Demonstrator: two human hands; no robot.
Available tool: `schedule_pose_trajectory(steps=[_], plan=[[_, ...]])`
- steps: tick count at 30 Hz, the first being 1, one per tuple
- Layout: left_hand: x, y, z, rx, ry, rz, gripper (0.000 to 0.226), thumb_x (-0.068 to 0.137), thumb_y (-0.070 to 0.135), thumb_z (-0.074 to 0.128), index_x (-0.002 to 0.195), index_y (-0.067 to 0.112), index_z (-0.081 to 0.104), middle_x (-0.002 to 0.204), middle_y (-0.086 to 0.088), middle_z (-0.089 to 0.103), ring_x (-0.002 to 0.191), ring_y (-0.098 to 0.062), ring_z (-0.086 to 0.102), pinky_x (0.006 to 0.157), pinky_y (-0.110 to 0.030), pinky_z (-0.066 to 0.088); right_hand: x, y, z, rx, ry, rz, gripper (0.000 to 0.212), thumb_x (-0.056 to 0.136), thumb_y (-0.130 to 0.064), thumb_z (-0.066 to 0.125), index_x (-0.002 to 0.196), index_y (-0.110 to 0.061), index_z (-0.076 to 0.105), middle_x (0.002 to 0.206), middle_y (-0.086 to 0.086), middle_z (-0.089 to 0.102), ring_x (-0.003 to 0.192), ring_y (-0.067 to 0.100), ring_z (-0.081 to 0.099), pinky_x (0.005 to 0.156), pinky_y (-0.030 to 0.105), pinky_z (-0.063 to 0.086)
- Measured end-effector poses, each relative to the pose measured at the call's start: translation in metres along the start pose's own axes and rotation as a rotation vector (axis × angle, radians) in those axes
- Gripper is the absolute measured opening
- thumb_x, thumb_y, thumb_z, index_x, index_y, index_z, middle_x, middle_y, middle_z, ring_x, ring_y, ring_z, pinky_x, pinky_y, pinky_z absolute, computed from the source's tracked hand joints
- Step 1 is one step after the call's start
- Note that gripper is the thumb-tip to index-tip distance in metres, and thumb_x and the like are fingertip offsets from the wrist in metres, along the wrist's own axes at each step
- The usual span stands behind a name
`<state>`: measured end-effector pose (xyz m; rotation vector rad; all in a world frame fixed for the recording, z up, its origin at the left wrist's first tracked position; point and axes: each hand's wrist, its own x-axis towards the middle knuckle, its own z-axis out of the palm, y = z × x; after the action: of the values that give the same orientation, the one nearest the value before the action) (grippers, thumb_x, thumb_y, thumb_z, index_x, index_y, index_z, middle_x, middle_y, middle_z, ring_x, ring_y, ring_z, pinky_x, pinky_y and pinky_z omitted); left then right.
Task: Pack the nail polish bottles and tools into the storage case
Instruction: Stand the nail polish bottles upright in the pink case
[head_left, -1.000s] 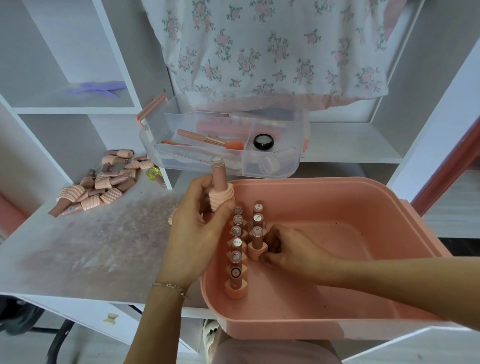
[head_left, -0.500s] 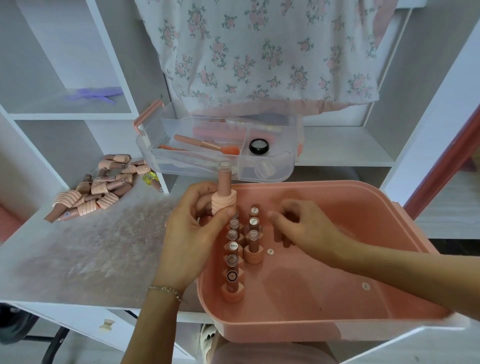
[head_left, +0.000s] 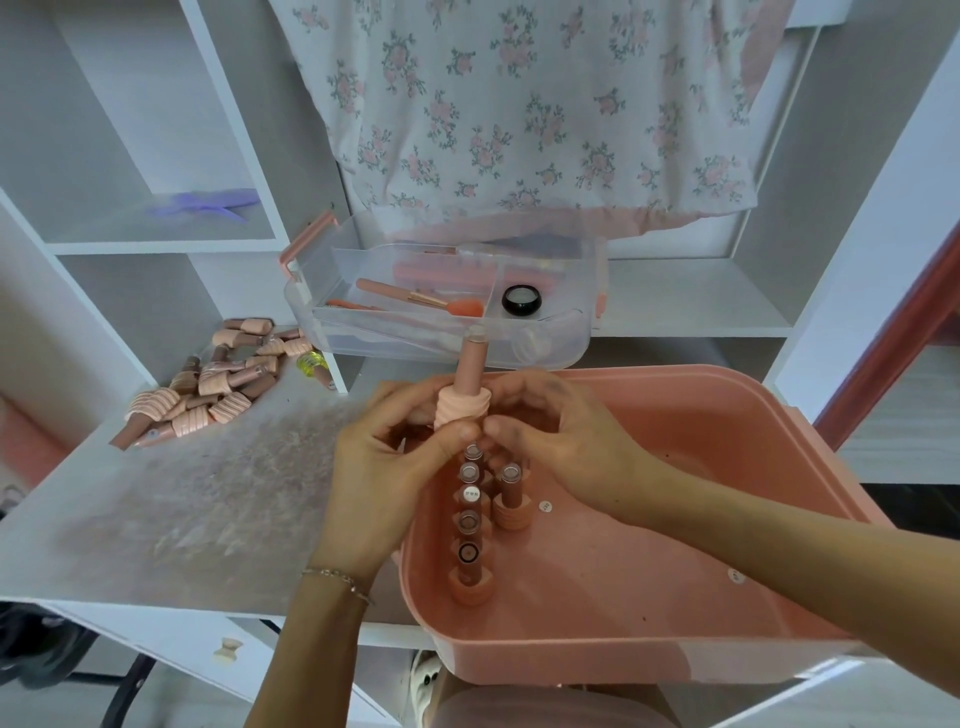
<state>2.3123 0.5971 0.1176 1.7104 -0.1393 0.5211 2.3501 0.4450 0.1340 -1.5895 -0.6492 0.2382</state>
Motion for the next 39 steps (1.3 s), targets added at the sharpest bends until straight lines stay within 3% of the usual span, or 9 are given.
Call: schedule_pose_trajectory(steps=[8,13,19,22,25,28,31,33,39], plan=[[0.000,-0.003,-0.001,-0.102,0.013,-0.066,0.029,0.057,0.013,0.083,0.078,0.026,0.068,0.074,0.005,0.071,0.075,-0.010,0.065,0.073,-0.018,0.052,-0.002,-0.002,-0.003,0.005,-0.039,0.019,0.021,0.086,0.000,0.057,0.095,-0.019,0.063,0.081,-0.004,0.065,0.067,0.003,0.063,0.062,0.018,0.052],[-0.003,-0.001,-0.001,-0.063,0.010,-0.036,0.007,0.072,0.026,0.069,0.077,0.024,0.073,0.082,0.002,0.072,0.084,-0.012,0.064,0.078,-0.019,0.049,-0.005,-0.001,-0.004,-0.102,-0.035,0.000,0.025,0.086,-0.003,0.058,0.093,-0.027,0.058,0.083,-0.005,0.063,0.066,0.005,0.061,0.064,0.020,0.051],[-0.002,-0.005,-0.003,-0.009,0.114,-0.100,0.016,0.085,0.007,0.060,0.088,0.019,0.069,0.095,0.002,0.070,0.091,-0.005,0.065,0.085,-0.018,0.049,-0.010,-0.006,-0.029,-0.408,-0.134,0.006,0.011,0.083,-0.008,0.063,0.091,-0.015,0.063,0.089,-0.002,0.065,0.079,0.012,0.060,0.069,0.017,0.045],[0.000,-0.011,-0.007,-0.005,0.148,-0.255,0.020,0.085,0.010,0.061,0.100,0.023,0.067,0.100,0.007,0.069,0.086,0.004,0.064,0.081,-0.014,0.050,-0.016,0.002,-0.039,-0.636,-0.247,0.072,0.010,0.081,-0.020,0.065,0.088,-0.013,0.062,0.079,-0.002,0.063,0.067,0.005,0.052,0.063,0.018,0.039],[-0.004,-0.018,-0.009,-0.046,0.096,-0.392,0.024,0.082,0.023,0.064,0.105,0.030,0.066,0.120,0.002,0.064,0.107,-0.003,0.059,0.097,-0.027,0.045,-0.024,0.013,-0.038,-0.785,-0.342,0.129,0.009,0.081,-0.024,0.064,0.077,-0.023,0.055,0.065,-0.014,0.052,0.059,-0.003,0.049,0.057,0.011,0.036],[-0.010,-0.016,-0.008,-0.094,0.059,-0.414,0.026,0.071,0.040,0.063,0.096,0.037,0.072,0.131,0.002,0.057,0.128,-0.010,0.045,0.109,-0.040,0.036,-0.028,0.026,-0.032,-0.831,-0.425,0.168,0.023,0.080,-0.016,0.060,0.068,-0.029,0.044,0.062,-0.015,0.048,0.060,-0.008,0.049,0.057,0.008,0.035],[-0.011,-0.015,-0.009,-0.109,0.052,-0.402,0.024,0.067,0.044,0.062,0.089,0.042,0.073,0.124,0.005,0.063,0.131,-0.012,0.043,0.109,-0.041,0.034,-0.030,0.039,-0.025,-0.909,-0.449,0.185,0.007,0.080,-0.016,0.056,0.075,-0.020,0.053,0.069,-0.006,0.057,0.065,0.005,0.054,0.057,0.016,0.035],[-0.012,-0.016,-0.011,-0.114,0.053,-0.389,0.023,0.068,0.044,0.062,0.088,0.044,0.073,0.121,0.007,0.064,0.131,-0.012,0.042,0.110,-0.042,0.034,-0.030,0.045,-0.019,-0.946,-0.400,0.194,0.012,0.081,-0.020,0.053,0.088,-0.011,0.058,0.084,0.009,0.064,0.079,0.026,0.058,0.067,0.031,0.042],[-0.012,-0.019,-0.010,-0.137,0.064,-0.369,0.026,0.064,0.047,0.062,0.087,0.044,0.073,0.122,0.006,0.064,0.130,-0.012,0.043,0.109,-0.042,0.035,-0.031,0.052,-0.016,-0.919,-0.295,0.186,0.010,0.080,-0.025,0.053,0.076,-0.016,0.052,0.081,0.008,0.066,0.076,0.024,0.058,0.054,0.021,0.029]])
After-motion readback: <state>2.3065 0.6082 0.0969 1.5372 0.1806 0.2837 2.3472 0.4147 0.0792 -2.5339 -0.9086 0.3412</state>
